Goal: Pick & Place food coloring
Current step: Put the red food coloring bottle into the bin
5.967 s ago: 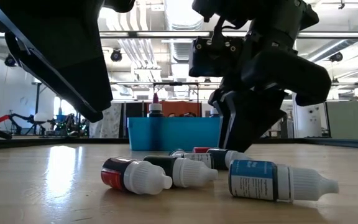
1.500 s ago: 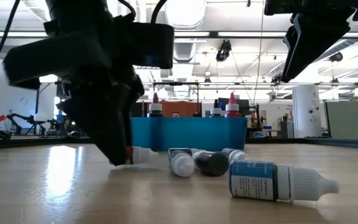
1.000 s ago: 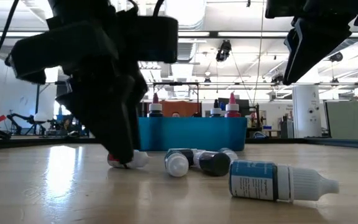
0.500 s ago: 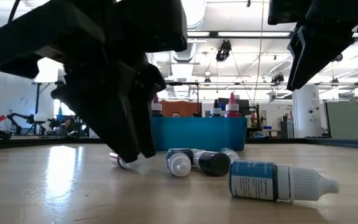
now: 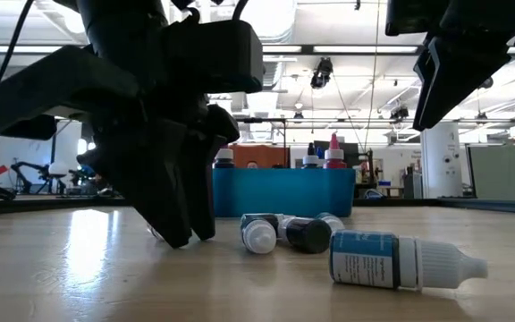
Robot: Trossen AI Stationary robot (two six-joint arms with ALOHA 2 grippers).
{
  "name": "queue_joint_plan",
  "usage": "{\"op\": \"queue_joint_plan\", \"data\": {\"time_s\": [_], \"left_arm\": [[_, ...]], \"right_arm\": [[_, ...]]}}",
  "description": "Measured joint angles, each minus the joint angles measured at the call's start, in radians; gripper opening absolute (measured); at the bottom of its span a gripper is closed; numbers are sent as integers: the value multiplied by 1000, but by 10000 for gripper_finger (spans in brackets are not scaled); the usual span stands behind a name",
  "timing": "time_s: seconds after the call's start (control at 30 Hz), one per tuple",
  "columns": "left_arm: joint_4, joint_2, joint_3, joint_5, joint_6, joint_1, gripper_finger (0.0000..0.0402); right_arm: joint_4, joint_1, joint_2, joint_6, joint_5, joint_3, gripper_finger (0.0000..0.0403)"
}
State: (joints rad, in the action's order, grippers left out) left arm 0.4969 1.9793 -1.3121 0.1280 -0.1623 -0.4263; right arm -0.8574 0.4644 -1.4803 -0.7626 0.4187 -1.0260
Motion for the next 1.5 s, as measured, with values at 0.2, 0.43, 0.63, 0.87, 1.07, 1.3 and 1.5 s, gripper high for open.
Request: {"op": "queue_joint_plan", "data": {"time_s": [0.2, 0.43, 0.63, 0.87, 1.07, 1.3, 1.5], "left_arm": [[19, -2, 1, -1, 0, 4, 129], [172, -25, -135, 74, -464, 31, 128], [266, -58, -232, 231, -766, 30, 128], [287, -76, -220, 118, -189, -15, 128], [283, -75, -169, 50, 355, -50, 128], [178, -48, -86, -16, 375, -25, 128], [143, -29, -73, -45, 375, -10, 128]], "right_arm": [[1, 0, 0, 2, 0, 0, 233], [1, 0, 0, -15, 0, 0, 233], [3, 0, 0, -15, 2, 9, 233], [0, 0, 0, 57, -54, 22, 233], [2, 0, 0, 67, -53, 24, 233], [4, 0, 0, 63, -53, 26, 232], [6, 0, 0, 58, -52, 28, 232]]}}
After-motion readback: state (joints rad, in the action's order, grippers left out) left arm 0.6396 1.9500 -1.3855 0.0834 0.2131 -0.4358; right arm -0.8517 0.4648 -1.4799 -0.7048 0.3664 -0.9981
